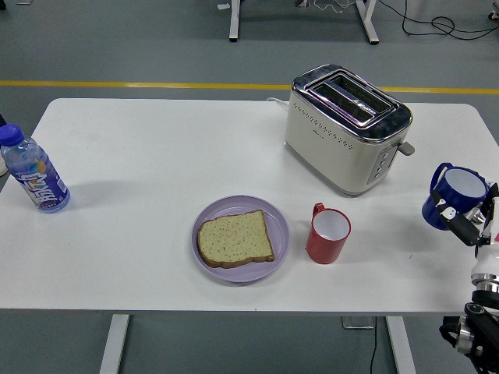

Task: Pick up the cup,pour liquid into bread,place the cup on the desk

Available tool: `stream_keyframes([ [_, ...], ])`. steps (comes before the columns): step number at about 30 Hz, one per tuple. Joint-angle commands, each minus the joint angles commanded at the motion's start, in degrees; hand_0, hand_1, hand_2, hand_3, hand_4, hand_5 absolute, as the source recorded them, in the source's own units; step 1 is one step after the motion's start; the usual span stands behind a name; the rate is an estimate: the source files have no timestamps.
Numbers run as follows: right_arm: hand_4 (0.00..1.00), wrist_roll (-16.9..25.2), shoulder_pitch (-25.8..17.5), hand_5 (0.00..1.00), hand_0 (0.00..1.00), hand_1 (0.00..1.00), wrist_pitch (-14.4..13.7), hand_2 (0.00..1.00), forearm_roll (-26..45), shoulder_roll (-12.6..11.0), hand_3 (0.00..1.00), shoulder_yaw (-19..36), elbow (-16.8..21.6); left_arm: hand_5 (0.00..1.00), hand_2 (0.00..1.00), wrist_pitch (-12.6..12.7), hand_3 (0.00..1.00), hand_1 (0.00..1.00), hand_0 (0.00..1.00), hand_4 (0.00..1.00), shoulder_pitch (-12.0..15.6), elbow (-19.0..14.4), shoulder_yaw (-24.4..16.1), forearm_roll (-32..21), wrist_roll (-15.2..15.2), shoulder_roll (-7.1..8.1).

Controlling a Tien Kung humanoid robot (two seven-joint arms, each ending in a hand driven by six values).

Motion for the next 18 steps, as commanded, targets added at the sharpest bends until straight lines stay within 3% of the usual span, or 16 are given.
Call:
stream_keyframes([
  [18,0.673,0.0,2.2,0.089,0.301,0.272,0.0,0.434,2.8,0.4,0.448,-5.6,-5.1,0.998,0.698,0.0,0.542,0.683,0.679,0.251,-0.2,0.0,0.1,-0.3,-0.1,0.00],
])
